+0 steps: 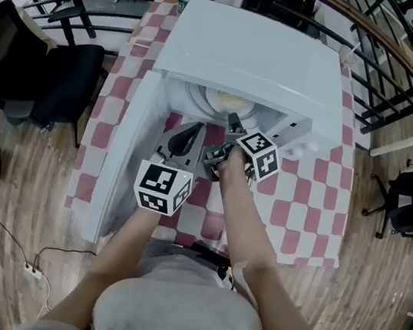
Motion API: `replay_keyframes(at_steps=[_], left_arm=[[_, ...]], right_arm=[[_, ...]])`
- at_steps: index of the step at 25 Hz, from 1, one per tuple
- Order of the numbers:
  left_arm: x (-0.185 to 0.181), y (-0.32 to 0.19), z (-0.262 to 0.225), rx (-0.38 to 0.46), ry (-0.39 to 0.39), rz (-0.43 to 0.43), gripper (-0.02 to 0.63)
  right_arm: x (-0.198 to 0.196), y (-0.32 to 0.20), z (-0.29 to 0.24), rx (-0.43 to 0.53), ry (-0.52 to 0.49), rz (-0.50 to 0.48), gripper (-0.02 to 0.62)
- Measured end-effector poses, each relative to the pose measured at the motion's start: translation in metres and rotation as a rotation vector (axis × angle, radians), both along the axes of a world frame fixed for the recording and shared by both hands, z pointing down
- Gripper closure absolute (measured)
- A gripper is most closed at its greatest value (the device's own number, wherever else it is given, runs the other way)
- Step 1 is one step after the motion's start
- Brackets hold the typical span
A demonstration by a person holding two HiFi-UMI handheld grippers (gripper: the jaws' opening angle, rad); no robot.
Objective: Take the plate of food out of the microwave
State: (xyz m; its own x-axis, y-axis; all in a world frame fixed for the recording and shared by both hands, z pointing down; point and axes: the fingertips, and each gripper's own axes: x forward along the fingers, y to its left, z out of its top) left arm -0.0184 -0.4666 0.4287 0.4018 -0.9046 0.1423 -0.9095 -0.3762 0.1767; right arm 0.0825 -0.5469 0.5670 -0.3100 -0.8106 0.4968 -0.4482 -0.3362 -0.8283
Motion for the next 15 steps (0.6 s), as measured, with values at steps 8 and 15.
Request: replay_keyframes(at_steps=[8, 15], left_arm=[[-0.004, -0.004, 0.004, -0.015, -0.006, 0.005, 0.603], [-0.008, -0.007, 0.008, -0.03, -0.018, -0.001, 0.603]], right_arm=[[-0.002, -0.013, 0.021, -0.079, -0.08, 0.077, 0.265], [-0.004, -0.027, 0.027, -0.106, -0.099, 0.108, 0.264]])
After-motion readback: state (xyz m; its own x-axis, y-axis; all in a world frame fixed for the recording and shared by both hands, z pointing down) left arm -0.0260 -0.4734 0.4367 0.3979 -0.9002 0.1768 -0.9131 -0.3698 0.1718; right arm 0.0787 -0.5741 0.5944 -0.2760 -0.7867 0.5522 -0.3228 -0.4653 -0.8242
